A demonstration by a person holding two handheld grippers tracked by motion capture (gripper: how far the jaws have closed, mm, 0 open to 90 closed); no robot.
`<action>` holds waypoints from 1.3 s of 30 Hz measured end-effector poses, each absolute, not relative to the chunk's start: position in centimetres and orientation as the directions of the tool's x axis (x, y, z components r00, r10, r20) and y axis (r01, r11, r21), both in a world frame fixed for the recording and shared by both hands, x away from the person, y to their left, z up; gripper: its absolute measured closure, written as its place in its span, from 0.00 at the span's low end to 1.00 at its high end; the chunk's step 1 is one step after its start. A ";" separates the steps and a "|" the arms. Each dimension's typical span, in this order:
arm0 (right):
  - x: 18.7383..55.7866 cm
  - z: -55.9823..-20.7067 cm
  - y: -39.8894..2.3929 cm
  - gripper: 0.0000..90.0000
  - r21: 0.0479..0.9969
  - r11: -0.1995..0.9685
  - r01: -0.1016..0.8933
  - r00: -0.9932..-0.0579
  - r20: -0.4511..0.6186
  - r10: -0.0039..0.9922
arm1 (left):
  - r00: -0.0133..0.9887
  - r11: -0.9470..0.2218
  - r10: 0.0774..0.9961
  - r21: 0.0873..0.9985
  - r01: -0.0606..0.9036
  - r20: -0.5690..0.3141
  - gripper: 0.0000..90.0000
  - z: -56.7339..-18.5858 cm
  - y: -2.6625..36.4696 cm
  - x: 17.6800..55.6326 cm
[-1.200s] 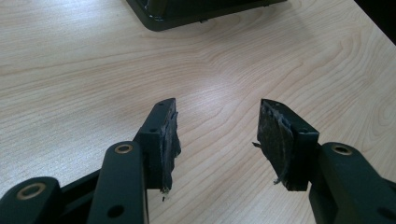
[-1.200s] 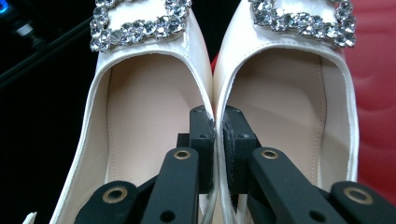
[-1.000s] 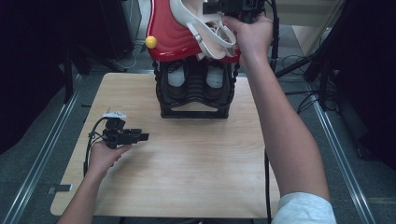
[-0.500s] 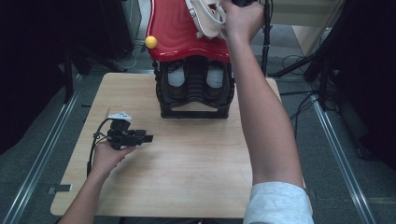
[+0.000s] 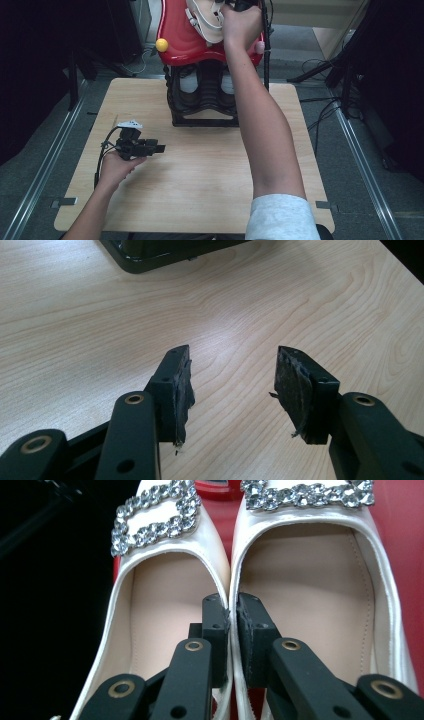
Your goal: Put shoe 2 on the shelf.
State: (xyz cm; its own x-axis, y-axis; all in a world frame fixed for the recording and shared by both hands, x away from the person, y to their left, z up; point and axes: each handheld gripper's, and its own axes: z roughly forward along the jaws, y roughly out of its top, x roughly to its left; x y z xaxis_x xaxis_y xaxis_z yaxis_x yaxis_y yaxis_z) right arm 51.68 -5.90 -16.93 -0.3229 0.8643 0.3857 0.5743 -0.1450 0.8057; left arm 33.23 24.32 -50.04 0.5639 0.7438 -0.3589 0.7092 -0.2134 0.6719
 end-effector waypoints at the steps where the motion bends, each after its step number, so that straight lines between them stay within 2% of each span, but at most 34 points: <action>1: 51.6 -17.0 -5.7 0.93 0.807 -0.141 0.574 -0.320 0.379 0.868 | 0.563 -0.214 0.744 0.670 0.711 -0.361 0.54 -50.0 24.3 33.2; 5: 51.5 -17.0 -5.6 0.90 0.812 -0.126 0.569 -0.326 0.364 0.873 | 0.564 -0.216 0.744 0.670 0.711 -0.358 0.54 -50.1 24.3 33.3; 11: 51.6 -16.9 -5.9 0.82 0.816 -0.086 0.571 -0.401 0.368 0.839 | 0.563 -0.224 0.746 0.663 0.715 -0.355 0.54 -50.4 24.1 33.4; 23: 51.2 -16.1 -7.4 0.69 0.831 -0.056 0.553 -0.470 0.367 0.803 | 0.571 -0.239 0.743 0.659 0.713 -0.349 0.54 -50.4 23.7 33.4; 29: 50.2 -15.3 -8.1 0.62 0.859 -0.039 0.510 -0.518 0.343 0.784 | 0.572 -0.244 0.745 0.659 0.712 -0.343 0.54 -50.4 23.7 33.3; 34: 49.7 -15.3 -8.7 0.56 0.856 0.001 0.516 -0.544 0.328 0.772 | 0.574 -0.240 0.742 0.663 0.709 -0.346 0.53 -50.2 23.8 33.1; 39: 49.5 -15.5 -10.1 0.53 0.857 -0.010 0.515 -0.539 0.333 0.774 | 0.575 -0.245 0.743 0.660 0.710 -0.342 0.53 -50.2 23.7 33.1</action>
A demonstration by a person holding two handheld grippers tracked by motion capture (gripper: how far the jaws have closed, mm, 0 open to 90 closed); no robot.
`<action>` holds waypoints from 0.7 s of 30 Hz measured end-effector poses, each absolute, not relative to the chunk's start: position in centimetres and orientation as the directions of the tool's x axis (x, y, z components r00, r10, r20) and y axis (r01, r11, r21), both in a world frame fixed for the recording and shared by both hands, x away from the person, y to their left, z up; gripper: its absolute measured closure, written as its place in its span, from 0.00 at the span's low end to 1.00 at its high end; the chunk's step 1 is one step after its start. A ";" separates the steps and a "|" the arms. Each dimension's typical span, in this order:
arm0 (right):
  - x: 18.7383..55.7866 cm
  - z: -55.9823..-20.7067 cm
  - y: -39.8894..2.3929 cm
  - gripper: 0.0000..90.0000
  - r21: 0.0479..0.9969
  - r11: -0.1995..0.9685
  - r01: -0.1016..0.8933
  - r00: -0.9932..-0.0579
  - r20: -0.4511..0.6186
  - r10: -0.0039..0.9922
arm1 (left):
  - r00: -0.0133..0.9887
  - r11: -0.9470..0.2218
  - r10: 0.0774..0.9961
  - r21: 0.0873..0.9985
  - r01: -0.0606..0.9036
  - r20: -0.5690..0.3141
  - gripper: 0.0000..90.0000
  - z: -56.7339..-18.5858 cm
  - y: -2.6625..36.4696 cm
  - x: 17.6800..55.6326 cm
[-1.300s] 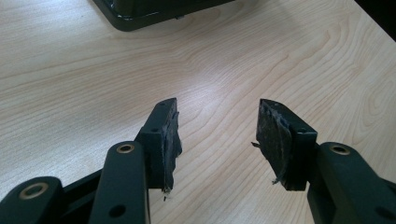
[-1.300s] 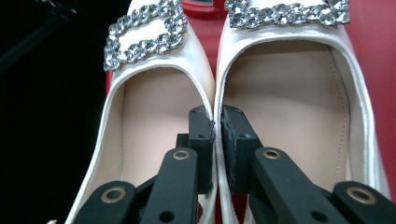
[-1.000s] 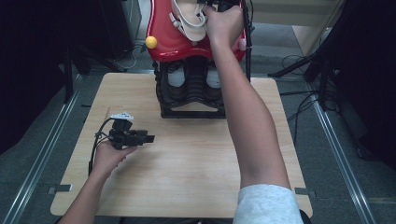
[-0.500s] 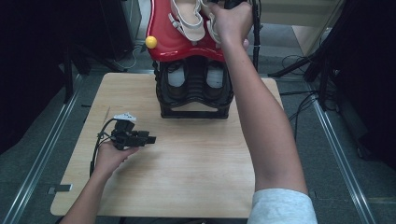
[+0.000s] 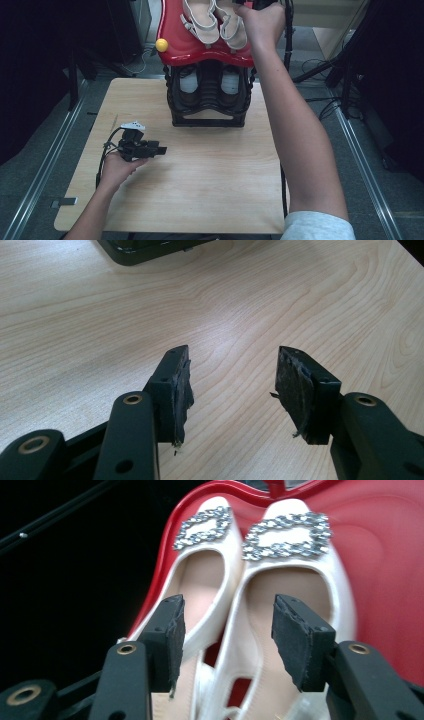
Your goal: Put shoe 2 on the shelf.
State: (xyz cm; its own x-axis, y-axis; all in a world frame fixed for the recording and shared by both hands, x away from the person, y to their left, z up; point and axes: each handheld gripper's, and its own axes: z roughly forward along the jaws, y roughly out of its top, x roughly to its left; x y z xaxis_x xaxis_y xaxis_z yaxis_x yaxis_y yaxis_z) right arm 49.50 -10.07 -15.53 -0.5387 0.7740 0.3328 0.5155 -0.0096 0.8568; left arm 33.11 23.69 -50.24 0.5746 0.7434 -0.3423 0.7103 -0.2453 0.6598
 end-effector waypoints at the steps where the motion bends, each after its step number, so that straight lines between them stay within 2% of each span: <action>1: 49.5 -15.6 -10.3 0.53 0.854 -0.013 0.521 -0.534 0.338 0.775 | 0.580 -0.250 0.739 0.659 0.709 -0.343 0.53 -50.2 23.7 33.1; 21: 48.8 -17.9 -16.7 0.51 0.848 -0.040 0.529 -0.473 0.334 0.815 | 0.588 -0.255 0.731 0.661 0.705 -0.345 0.53 -50.2 23.0 33.7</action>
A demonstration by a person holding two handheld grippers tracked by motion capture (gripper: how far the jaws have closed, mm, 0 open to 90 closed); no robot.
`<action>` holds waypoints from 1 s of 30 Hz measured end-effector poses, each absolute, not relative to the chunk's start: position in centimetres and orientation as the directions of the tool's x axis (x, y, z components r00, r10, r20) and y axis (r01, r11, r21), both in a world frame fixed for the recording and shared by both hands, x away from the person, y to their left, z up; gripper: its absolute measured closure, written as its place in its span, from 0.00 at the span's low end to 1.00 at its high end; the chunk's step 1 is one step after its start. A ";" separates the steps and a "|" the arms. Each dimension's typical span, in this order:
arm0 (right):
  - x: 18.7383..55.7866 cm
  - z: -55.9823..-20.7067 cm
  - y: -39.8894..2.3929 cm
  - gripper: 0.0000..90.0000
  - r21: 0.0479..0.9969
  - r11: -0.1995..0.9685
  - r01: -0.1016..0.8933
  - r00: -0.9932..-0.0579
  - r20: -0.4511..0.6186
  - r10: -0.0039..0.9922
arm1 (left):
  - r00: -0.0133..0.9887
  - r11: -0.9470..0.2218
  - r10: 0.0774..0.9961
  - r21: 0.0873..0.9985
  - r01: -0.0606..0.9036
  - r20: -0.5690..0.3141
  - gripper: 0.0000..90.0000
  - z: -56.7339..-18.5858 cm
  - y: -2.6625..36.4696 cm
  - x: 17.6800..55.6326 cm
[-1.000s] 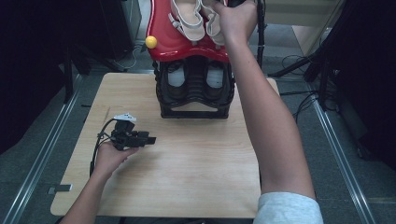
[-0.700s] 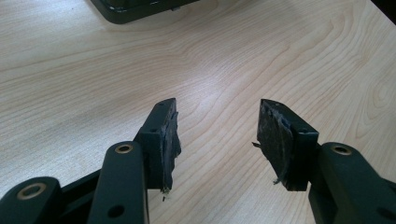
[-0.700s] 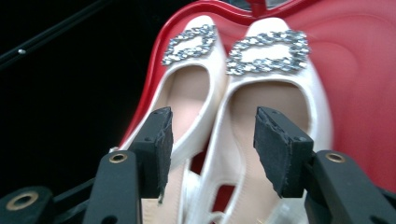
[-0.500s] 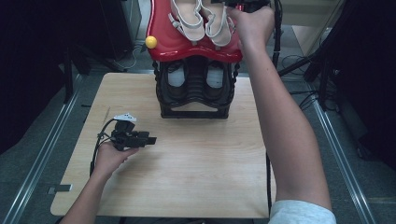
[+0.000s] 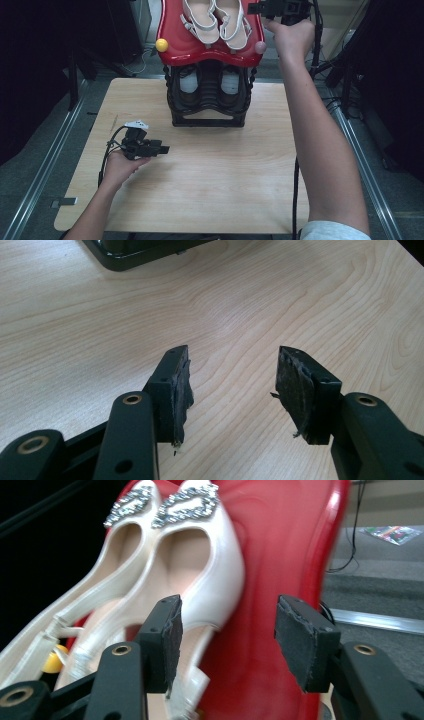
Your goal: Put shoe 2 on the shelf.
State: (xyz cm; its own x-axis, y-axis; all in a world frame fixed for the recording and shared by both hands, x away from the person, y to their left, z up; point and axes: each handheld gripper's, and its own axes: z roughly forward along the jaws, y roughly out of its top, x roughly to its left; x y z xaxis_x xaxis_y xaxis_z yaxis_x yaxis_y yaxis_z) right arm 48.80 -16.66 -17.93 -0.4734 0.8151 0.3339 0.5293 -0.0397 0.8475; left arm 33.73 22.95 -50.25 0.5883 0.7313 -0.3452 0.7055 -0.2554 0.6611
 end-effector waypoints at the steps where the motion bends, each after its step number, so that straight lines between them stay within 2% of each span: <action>1: 48.7 -18.1 -17.0 0.51 0.847 -0.043 0.530 -0.468 0.335 0.818 | 0.588 -0.255 0.731 0.661 0.706 -0.346 0.53 -50.3 22.9 33.8; 10: 48.3 -19.6 -20.0 0.50 0.847 -0.065 0.527 -0.433 0.333 0.838 | 0.600 -0.262 0.721 0.665 0.699 -0.347 0.52 -50.3 22.3 34.2; 30: 46.9 -25.8 -24.9 0.49 0.828 -0.076 0.555 -0.388 0.339 0.857 | 0.612 -0.276 0.714 0.665 0.693 -0.341 0.53 -50.2 22.0 34.7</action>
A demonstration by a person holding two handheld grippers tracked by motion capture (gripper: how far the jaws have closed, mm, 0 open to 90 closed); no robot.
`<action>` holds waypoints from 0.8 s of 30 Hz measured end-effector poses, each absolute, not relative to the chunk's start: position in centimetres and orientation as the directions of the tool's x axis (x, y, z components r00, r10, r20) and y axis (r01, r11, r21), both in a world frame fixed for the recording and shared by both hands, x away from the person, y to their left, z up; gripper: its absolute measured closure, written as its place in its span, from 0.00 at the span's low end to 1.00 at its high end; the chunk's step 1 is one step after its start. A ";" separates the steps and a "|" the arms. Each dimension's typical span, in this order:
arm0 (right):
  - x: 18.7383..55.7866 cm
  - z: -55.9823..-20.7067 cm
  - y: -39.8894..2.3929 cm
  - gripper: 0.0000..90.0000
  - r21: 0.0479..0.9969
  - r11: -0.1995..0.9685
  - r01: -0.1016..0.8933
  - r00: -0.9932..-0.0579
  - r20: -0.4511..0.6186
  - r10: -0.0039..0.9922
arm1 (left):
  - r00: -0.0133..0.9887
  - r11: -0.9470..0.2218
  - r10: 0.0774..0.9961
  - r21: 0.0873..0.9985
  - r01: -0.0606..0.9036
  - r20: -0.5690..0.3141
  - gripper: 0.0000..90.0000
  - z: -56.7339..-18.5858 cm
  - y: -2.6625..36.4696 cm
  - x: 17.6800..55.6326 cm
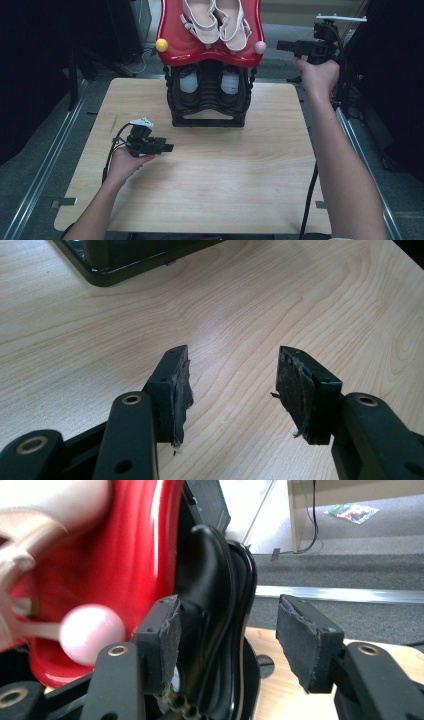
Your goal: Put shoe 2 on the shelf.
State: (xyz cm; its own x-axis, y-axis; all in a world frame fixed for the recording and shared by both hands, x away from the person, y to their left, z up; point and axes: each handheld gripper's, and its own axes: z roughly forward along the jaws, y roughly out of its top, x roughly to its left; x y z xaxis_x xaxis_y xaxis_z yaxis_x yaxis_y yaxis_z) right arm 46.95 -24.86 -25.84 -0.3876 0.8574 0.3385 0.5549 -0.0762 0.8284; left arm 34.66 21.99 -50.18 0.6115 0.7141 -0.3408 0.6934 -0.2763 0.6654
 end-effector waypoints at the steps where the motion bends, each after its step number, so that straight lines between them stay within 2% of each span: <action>1: 46.9 -26.1 -24.9 0.49 0.829 -0.075 0.555 -0.388 0.338 0.858 | 0.612 -0.275 0.713 0.666 0.694 -0.343 0.53 -50.2 22.0 34.6; 18: 44.0 -31.8 -24.7 0.49 0.807 -0.057 0.588 -0.426 0.369 0.826 | 0.615 -0.278 0.714 0.670 0.688 -0.335 0.52 -50.2 21.8 34.6; 24: 42.8 -33.6 -24.1 0.49 0.813 -0.017 0.582 -0.449 0.338 0.827 | 0.621 -0.287 0.712 0.670 0.684 -0.329 0.52 -50.2 21.8 34.6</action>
State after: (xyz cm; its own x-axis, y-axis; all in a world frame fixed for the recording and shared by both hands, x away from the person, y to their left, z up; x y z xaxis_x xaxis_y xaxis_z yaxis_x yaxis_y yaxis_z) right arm 42.78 -24.11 -33.63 -0.4487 0.8271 0.3384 0.5819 -0.0169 0.8131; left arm 34.56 21.81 -50.17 0.6209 0.7117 -0.3286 0.6842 -0.2875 0.6702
